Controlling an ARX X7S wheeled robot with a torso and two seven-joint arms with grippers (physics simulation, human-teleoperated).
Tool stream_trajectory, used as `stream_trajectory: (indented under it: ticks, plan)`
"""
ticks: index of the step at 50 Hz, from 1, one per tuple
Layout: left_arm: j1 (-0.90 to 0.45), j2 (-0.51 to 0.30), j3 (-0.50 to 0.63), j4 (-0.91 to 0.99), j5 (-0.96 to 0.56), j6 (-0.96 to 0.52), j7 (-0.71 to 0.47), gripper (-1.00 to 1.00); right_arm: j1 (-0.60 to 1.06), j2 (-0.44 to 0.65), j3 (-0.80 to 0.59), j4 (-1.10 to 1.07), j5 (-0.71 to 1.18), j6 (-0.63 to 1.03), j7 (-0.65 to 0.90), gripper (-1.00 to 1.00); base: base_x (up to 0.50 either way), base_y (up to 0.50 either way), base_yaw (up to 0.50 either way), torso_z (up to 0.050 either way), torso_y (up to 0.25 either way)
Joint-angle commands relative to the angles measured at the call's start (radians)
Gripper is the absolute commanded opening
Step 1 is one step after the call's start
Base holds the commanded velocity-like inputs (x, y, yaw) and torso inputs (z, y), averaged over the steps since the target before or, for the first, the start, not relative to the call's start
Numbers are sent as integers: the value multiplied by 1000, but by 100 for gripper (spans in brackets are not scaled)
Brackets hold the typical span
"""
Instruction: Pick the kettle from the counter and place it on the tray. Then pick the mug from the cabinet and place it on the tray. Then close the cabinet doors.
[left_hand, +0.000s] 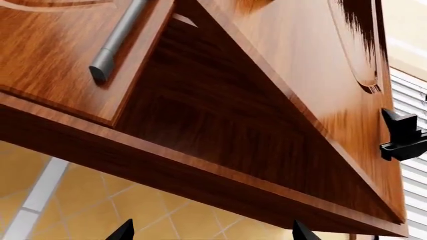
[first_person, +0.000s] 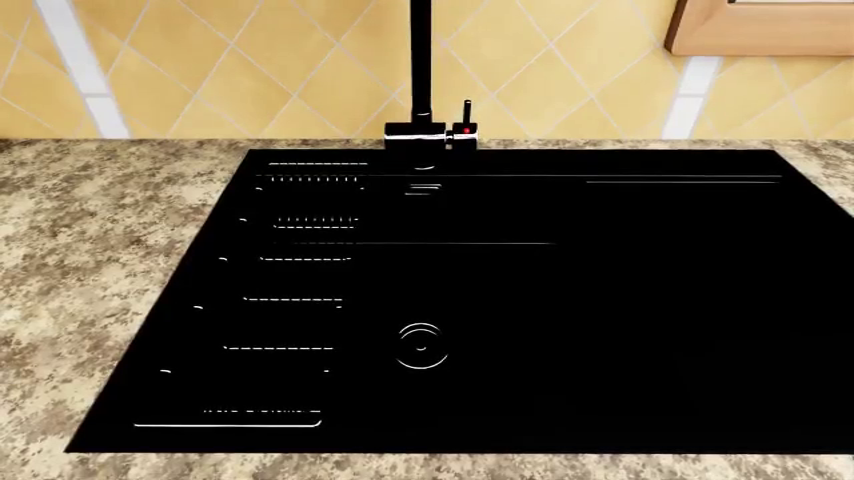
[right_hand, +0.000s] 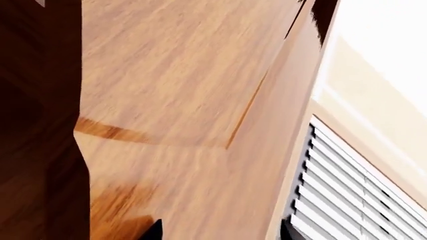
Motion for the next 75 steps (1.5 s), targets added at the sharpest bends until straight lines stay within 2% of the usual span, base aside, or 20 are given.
stream_trajectory:
  ticks: [1, 16, 30, 35, 41, 52, 58, 69, 75]
  plan:
    - [31, -13, -8, -4, 9, 27, -1, 100, -94, -40, 71, 81, 553, -17, -106, 100, 12, 3, 3, 0, 0]
    - [50, -13, -17, -11, 11, 36, 1, 100, -13, -69, 307, 73, 777, -14, -55, 100, 4, 3, 4, 0, 0]
    - [59, -8, -25, -14, 10, 34, 3, 100, -2, -87, 337, -18, 865, 1, -29, 100, 0, 2, 3, 0, 0]
    - [69, -7, -27, -17, 14, 40, 4, 100, -20, -90, 276, -37, 834, 5, -36, 100, 0, 0, 0, 0, 0]
    - [86, -7, -29, -22, 20, 52, 7, 100, -50, -89, 138, -42, 732, 10, -56, 100, 2, 3, 4, 0, 0]
    - [103, 5, -30, -31, 26, 56, 15, 100, -84, -110, -46, 46, 603, -37, -99, 100, 3, 3, 3, 0, 0]
    - [134, -8, -36, -35, 35, 86, 14, 100, -74, -115, -175, 71, 617, -87, -89, 100, 4, 1, 1, 0, 0]
    - [192, -27, -40, -42, 54, 140, 11, 100, -23, -116, -518, 151, 753, -241, -42, 100, 4, 1, 1, 0, 0]
    - [221, -31, -40, -48, 68, 164, 11, 100, -55, -116, -576, 179, 707, -224, -27, 100, 4, 0, 0, 0, 0]
